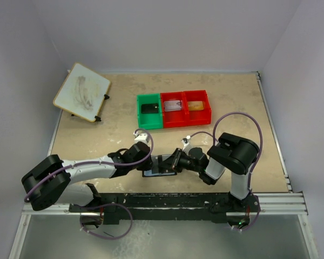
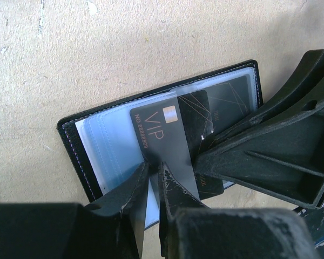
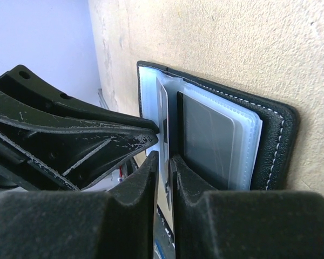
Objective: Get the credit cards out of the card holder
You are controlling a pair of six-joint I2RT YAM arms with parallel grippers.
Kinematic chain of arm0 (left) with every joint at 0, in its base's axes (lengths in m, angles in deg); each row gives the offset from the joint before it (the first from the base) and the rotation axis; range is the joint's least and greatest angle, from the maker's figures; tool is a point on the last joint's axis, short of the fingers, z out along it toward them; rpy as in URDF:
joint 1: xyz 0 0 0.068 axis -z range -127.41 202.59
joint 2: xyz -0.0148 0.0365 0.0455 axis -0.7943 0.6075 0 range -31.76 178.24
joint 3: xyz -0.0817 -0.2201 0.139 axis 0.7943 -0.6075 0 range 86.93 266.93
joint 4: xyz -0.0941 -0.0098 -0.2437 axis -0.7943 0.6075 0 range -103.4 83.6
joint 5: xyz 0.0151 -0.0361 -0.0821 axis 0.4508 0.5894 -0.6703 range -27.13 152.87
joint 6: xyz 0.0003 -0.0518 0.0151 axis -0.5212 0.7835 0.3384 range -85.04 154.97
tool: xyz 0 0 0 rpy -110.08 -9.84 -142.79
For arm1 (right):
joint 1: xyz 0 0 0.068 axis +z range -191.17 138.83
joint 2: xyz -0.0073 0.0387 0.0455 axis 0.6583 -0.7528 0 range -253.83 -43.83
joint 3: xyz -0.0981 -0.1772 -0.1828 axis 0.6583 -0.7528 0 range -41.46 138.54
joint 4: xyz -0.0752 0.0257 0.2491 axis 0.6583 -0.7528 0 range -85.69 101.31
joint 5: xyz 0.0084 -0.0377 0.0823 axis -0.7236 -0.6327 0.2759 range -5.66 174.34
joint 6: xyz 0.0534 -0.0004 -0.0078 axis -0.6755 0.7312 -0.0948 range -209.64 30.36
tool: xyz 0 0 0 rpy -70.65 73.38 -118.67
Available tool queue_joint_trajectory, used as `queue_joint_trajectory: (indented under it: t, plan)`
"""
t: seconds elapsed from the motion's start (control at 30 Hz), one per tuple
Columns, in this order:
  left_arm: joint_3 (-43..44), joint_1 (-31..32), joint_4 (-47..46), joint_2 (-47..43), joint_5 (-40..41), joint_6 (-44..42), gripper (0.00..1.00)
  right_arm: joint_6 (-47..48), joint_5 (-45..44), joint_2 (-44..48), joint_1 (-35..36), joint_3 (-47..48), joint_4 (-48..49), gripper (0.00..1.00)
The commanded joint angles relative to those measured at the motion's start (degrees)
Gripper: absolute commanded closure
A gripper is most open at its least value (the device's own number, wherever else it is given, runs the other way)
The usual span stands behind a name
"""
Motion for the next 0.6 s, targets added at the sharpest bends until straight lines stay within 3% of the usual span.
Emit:
queue_joint_trajectory:
  t: [0.0,0.27,0.57]
  plan:
    - [-0.3,0.1,2.4,0.0,1.3,-0.7,0.90,0.2,0.9,-0.2,-0.3,-0.2,2.4,0.82]
    - [-0.6,0.1,2.3,-0.1,1.4,-0.5,0.90,2.2,1.1,1.3,-0.4,2.0,-3.1,0.81]
    - [-0.7,0.1,2.4,-0.2,1.6,-0.4,0.90,3.2,0.7,2.7,-0.7,2.6,-6.0,0.90]
